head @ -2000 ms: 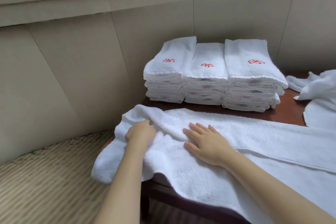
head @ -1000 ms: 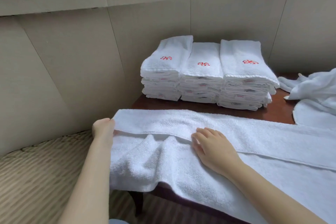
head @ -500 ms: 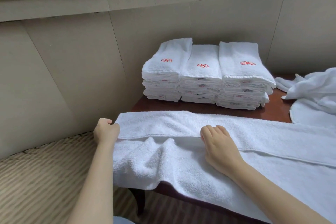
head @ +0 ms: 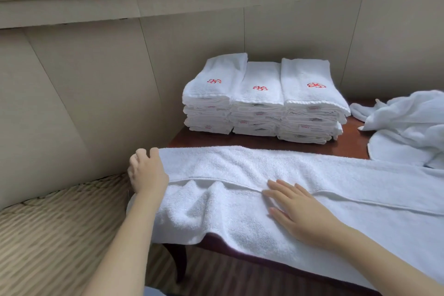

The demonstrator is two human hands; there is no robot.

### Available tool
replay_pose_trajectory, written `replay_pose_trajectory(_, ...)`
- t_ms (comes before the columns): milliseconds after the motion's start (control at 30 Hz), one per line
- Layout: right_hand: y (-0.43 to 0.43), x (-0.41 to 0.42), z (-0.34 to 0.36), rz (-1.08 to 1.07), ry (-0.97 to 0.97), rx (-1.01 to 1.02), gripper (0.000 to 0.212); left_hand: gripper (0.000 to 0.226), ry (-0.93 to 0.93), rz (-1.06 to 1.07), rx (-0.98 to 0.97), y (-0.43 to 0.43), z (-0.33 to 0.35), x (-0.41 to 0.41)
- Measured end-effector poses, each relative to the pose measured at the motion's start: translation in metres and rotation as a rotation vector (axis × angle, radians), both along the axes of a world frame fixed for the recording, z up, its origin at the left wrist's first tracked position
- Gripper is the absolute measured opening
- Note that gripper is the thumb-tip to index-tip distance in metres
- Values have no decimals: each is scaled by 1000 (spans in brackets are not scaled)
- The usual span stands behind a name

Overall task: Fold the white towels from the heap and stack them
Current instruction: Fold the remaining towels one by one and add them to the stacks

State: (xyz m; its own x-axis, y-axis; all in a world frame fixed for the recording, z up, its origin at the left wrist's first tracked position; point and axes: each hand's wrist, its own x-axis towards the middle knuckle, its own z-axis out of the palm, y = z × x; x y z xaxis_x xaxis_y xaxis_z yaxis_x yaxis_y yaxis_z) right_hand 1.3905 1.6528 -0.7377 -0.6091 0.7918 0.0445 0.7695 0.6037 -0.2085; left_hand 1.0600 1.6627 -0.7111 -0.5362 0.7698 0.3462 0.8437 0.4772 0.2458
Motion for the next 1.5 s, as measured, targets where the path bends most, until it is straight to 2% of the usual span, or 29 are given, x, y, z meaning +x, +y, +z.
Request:
replay_pose_trajectory(33,-4,7,1,13,-26,-12,52,42,14,-106,15,-3,4,8)
replay_pose_trajectory(100,-15,22,4,47,-95,-34,58,37,-163,-459,-9,-15,9,31)
replay_pose_trajectory(167,-31,40,8,73,-147,-67,66,43,-326,-800,-191,-38,5,59)
replay_pose_trajectory(200,-41,48,10,93,-183,-36,71,52,-298,-894,-305,-49,-1,71)
replay_pose_trajectory(267,-59,66,10,133,-281,164,83,78,-133,-939,-473,-62,-15,81)
replay_pose_trajectory(333,-70,80,5,117,-319,314,87,92,-28,-922,-525,-65,-18,83)
replay_pose_trajectory(400,-77,89,2,104,-279,367,81,89,-36,-896,-532,-63,-12,85)
replay_pose_trajectory(500,-78,98,4,132,-207,497,53,86,-67,-859,-539,-61,-8,88)
replay_pose_trajectory(567,-79,100,3,145,-173,541,43,95,-62,-872,-589,-63,-7,89)
replay_pose_trajectory(667,-81,103,3,89,11,567,22,103,30,-894,-659,-69,-7,85)
replay_pose_trajectory(733,-79,108,11,-68,57,498,37,90,8,-893,-581,-76,-6,80)
replay_pose_trajectory(800,-73,118,25,-317,11,411,44,76,-142,-842,-422,-81,-2,70)
replay_pose_trajectory(867,-63,130,39,-515,-43,339,38,67,-177,-727,-281,-87,5,57)
replay_pose_trajectory(933,-46,142,53,-621,-53,295,28,55,-68,-639,-249,-88,11,43)
replay_pose_trajectory(1033,-17,155,73,-728,-48,239,24,43,54,-431,-322,-82,24,28)
replay_pose_trajectory(1167,26,161,79,-898,-154,120,28,25,49,-177,-175,-53,44,24)
replay_pose_trajectory(1267,48,159,67,-966,-322,181,32,30,128,-69,-102,-15,49,30)
replay_pose_trajectory(1367,56,157,39,-988,-449,255,31,29,256,-34,-171,19,37,37)
replay_pose_trajectory(1500,70,140,24,-1036,-427,348,29,26,240,53,-257,40,1,24)
